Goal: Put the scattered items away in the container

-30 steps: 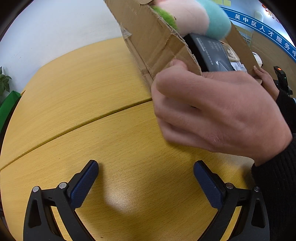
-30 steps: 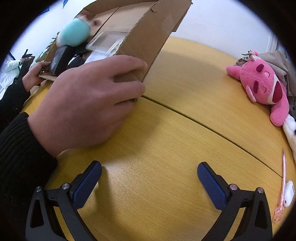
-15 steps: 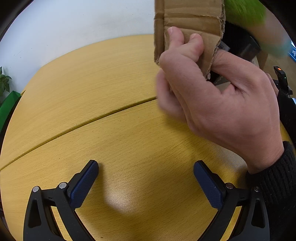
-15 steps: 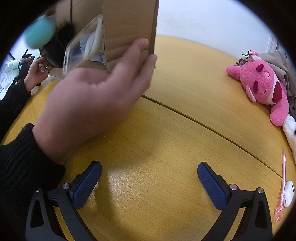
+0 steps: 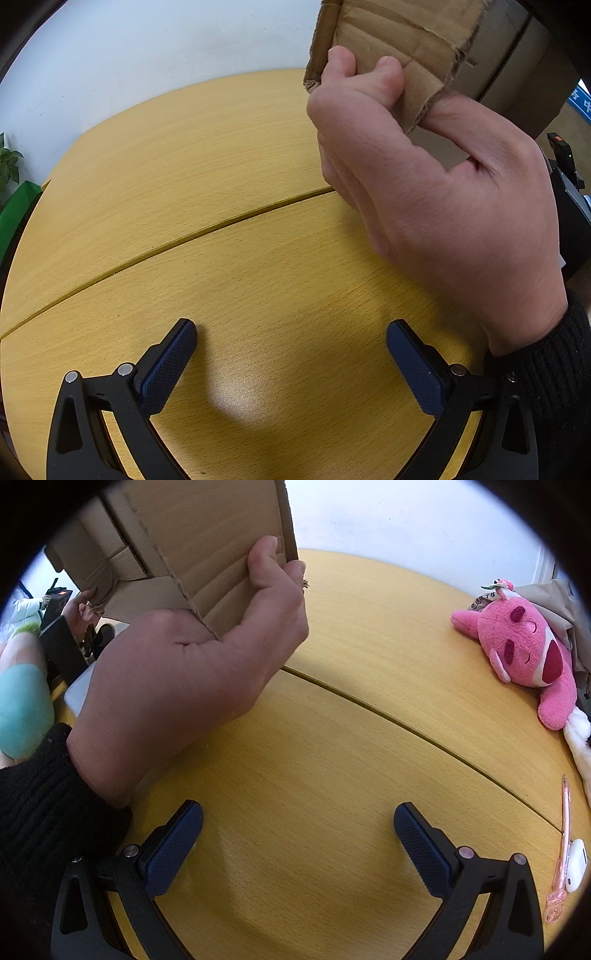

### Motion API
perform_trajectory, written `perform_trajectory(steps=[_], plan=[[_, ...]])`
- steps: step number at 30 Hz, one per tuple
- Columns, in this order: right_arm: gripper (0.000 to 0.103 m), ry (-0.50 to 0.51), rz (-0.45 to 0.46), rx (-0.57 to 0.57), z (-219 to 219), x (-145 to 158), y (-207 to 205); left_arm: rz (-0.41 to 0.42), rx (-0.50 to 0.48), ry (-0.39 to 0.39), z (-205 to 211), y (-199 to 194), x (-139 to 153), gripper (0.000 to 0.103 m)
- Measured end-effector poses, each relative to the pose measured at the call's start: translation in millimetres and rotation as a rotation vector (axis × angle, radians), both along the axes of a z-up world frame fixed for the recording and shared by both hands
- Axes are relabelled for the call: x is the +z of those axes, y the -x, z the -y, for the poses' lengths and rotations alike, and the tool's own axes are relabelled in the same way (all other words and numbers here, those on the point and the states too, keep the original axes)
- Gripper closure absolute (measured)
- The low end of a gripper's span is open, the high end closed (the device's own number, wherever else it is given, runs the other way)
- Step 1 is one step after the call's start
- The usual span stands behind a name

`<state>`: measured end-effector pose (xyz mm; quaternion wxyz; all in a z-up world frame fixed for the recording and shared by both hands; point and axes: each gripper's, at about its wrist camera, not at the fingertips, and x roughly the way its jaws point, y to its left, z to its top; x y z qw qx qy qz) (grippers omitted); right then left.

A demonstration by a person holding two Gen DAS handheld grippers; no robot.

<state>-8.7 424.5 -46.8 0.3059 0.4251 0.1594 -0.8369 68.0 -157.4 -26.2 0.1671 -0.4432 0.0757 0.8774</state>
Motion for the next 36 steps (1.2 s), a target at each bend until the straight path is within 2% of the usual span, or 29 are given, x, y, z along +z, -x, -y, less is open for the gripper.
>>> perform_trajectory(steps=[36], plan=[[0.0,0.0,0.0,0.002,-0.6,0.3,3.6,0.0,0.0,0.001,0.6,-2.3,9.0,0.0]])
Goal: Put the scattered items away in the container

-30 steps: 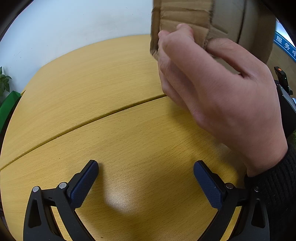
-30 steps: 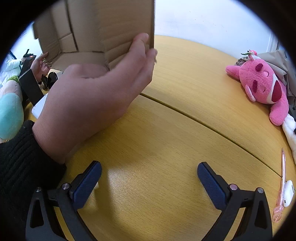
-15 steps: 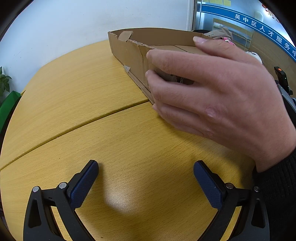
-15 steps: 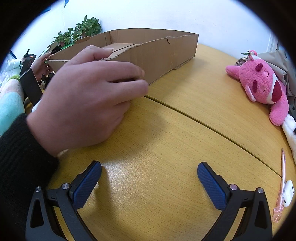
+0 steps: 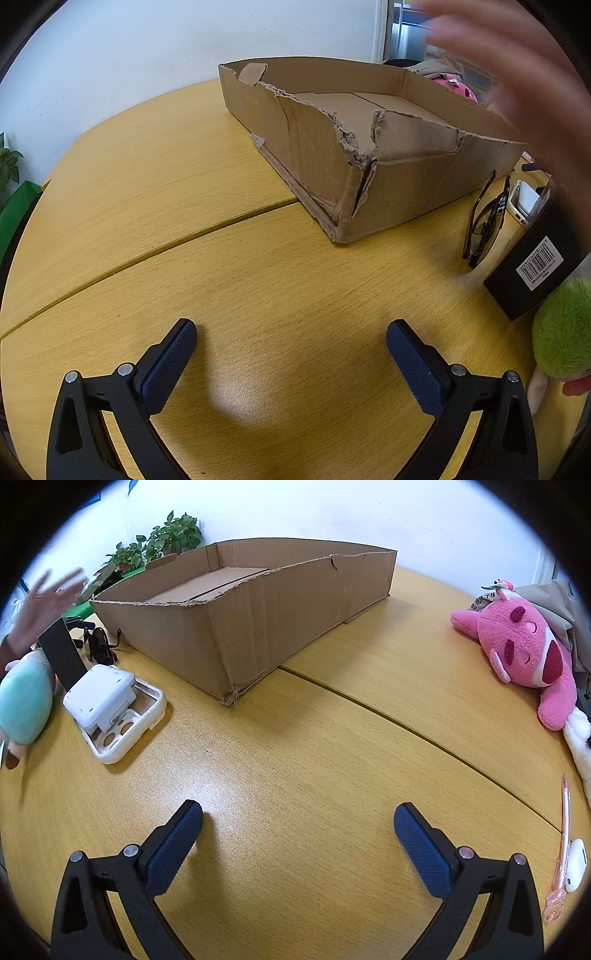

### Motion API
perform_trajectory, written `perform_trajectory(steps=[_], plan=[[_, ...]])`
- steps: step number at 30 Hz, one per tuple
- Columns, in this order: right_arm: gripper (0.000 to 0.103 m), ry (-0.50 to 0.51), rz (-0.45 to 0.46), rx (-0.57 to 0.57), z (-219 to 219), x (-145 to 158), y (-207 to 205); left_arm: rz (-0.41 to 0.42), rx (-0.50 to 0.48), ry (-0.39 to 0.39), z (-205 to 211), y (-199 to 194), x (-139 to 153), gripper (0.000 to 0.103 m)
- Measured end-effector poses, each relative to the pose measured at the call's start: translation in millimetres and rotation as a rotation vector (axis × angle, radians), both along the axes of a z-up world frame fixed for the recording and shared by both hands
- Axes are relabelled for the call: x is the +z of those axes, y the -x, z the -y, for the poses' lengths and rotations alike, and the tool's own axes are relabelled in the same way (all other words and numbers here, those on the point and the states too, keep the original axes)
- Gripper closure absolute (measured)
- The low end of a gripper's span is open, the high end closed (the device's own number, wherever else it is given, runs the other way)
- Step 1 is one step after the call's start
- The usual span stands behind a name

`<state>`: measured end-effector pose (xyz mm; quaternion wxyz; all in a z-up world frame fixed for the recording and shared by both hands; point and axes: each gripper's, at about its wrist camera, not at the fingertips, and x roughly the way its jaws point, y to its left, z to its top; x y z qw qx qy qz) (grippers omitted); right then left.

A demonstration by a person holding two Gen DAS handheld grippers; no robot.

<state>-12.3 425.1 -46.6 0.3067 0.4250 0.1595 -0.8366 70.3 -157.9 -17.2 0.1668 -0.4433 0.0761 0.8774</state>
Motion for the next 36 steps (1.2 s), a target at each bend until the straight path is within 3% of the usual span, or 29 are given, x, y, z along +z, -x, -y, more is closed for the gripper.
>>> perform_trajectory(steps=[12,15,20,24,28,31,34,36], plan=[[0.0,0.0,0.0,-0.028,1.8,0.2,0.3,0.0,0.0,0.0,-1.6,1.8,0.0,0.0],[0.0,0.002,0.002,-0.113,6.1,1.1,2.1,0.0,0.0,0.0,-1.4,1.5,0.7,0.0],[0.0,0.0,0.0,-0.382,19.2,2.2,-4.3,0.001,0.001,-0.001,-2.5,1.9,1.0,0.0],[0.0,-0.007,0.019,-0.469,21.3,2.9,-4.5,0.0,0.007,0.0,-3.2,1.9,2.7,0.0],[0.001,-0.017,0.018,-0.54,24.0,3.7,-15.5,0.001,0.081,0.001,-9.1,0.4,-4.2,0.0],[0.001,-0.082,-0.028,-0.568,33.6,8.7,-33.1,0.054,0.176,0.015,-13.0,0.9,-12.3,0.0],[0.001,-0.119,-0.117,-0.518,51.8,24.4,-59.1,0.052,0.246,0.017,-17.6,-11.0,-11.2,0.0],[0.001,-0.092,-0.162,-0.468,63.7,38.1,-78.3,0.05,0.27,0.009,-24.4,-23.7,-8.9,0.0]])
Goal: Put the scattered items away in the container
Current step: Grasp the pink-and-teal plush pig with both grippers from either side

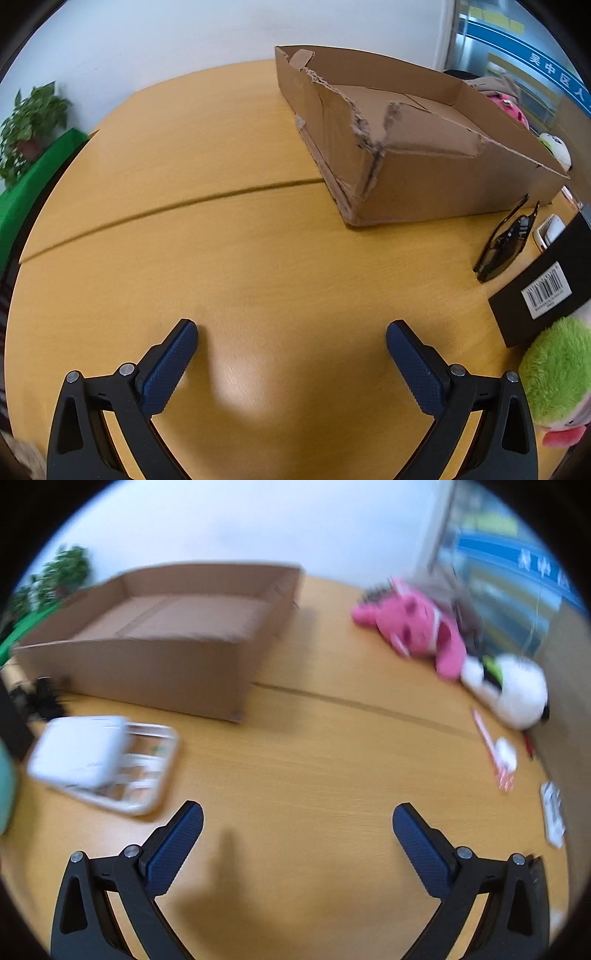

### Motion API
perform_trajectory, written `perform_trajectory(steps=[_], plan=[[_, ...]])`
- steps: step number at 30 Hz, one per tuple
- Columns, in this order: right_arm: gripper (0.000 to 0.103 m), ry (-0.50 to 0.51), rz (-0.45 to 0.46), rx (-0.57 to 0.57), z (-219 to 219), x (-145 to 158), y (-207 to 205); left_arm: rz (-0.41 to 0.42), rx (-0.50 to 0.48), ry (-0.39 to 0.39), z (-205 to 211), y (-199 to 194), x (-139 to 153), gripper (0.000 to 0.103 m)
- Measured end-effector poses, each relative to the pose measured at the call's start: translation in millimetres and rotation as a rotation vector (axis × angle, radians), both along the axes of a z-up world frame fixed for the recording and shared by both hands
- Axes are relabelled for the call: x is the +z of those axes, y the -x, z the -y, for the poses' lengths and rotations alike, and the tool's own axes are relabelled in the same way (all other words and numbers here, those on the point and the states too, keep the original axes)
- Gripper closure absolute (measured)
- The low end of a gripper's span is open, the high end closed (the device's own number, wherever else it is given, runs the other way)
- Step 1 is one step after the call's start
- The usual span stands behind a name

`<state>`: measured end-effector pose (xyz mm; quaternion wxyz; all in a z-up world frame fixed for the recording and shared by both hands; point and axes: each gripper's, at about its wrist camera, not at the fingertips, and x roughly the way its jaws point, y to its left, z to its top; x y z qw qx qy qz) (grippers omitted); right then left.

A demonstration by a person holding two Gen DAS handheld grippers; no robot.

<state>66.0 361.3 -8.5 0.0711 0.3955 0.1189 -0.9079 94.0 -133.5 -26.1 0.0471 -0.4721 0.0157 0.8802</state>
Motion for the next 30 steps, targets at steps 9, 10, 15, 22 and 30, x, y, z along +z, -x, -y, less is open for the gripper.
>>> perform_trajectory(steps=[9,10,15,22,30], plan=[[0.001,0.19,-0.015,0.217,65.4,31.8,-44.9,-0.251,0.041,-0.166,-32.9,-75.9,89.1,0.0],[0.001,0.203,-0.02,0.244,74.3,32.4,-49.9,-0.263,0.022,-0.201,-37.0,-82.0,96.6,0.0],[0.001,0.349,0.02,0.406,112.3,37.4,-77.1,-0.243,-0.132,-0.361,-73.9,-90.0,106.8,0.0],[0.001,0.412,0.144,0.537,158.3,23.9,-82.7,-0.094,-0.191,-0.392,-117.2,-66.0,59.8,0.0],[0.009,0.431,0.212,0.528,190.2,-0.5,-68.6,-0.055,-0.162,-0.482,-100.4,-56.5,39.5,0.001]])
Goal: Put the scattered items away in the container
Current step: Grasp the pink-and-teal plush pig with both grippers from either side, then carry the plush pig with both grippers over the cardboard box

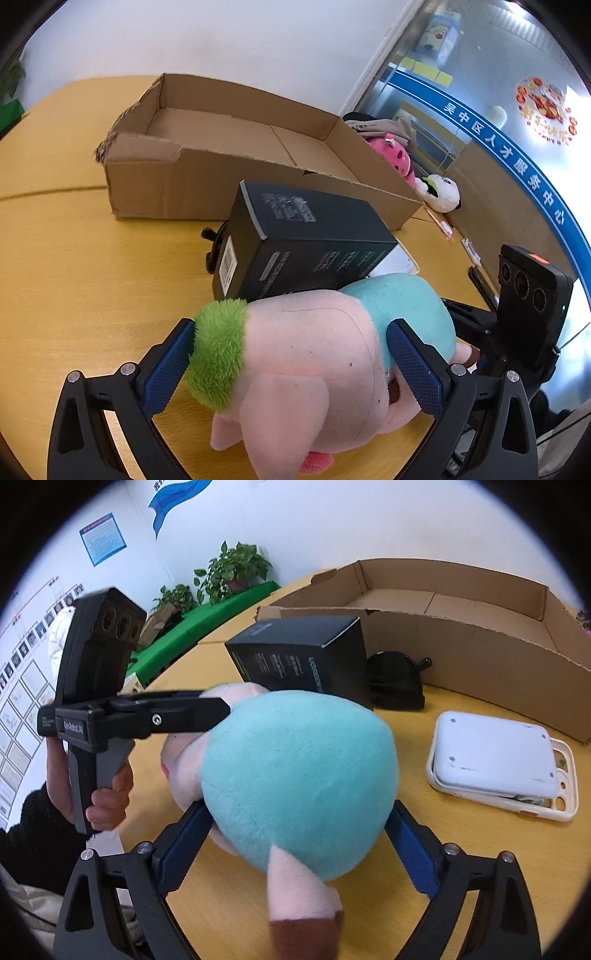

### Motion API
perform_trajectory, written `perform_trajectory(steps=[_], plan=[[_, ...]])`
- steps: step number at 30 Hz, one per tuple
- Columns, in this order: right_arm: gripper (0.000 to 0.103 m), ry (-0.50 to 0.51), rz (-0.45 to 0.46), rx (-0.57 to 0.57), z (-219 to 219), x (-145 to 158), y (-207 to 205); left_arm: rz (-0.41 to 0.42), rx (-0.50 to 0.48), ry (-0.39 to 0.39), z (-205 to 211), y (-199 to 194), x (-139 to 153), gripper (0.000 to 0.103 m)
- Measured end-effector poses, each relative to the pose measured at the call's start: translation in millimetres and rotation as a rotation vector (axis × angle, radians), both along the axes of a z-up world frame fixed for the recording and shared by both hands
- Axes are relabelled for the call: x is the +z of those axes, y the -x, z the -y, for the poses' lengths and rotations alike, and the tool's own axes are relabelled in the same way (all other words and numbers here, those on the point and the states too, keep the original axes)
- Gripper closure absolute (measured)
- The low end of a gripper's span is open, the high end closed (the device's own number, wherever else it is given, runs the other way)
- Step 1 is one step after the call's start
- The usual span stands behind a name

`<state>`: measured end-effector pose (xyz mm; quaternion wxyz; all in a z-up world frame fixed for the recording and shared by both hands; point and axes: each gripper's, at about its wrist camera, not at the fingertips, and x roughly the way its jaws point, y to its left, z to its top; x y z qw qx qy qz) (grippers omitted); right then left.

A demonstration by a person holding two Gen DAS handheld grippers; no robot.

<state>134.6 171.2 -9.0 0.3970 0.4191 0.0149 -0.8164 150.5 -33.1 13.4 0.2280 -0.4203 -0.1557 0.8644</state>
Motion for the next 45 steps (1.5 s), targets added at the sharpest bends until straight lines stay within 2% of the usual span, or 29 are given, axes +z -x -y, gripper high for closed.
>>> perform_trajectory(steps=[2,9,14,19,30,36,40,45], plan=[[0.011,0.006,-0.013,0.004,-1.1,0.5,-0.6,0.002,0.0,-0.024,0.5,-0.5,-3.3,0.002],[0.014,0.009,-0.005,0.023,-0.5,-0.3,-6.5,-0.025,-0.014,-0.021,-8.4,-9.6,2.6,0.002],[0.015,-0.026,-0.072,0.043,6.1,9.0,-21.9,-0.038,-0.002,-0.019,-10.1,-20.4,12.0,0.002],[0.015,-0.013,-0.085,0.036,2.4,17.5,-25.3,-0.066,-0.003,-0.014,-11.1,-23.2,21.7,0.002],[0.015,0.018,-0.086,0.002,-9.3,23.0,-19.3,-0.125,-0.02,0.059,-26.7,-19.9,38.3,0.001],[0.015,-0.023,-0.082,0.0,-4.4,11.4,-16.1,-0.132,-0.005,0.115,-38.3,-15.7,30.6,0.0],[0.015,-0.013,-0.041,-0.002,-8.7,1.4,-12.4,-0.111,0.001,0.115,-38.2,-10.7,20.6,0.0],[0.015,-0.001,-0.033,0.004,-10.0,-2.3,-10.3,-0.113,-0.001,0.079,-30.9,-8.4,13.6,0.0]])
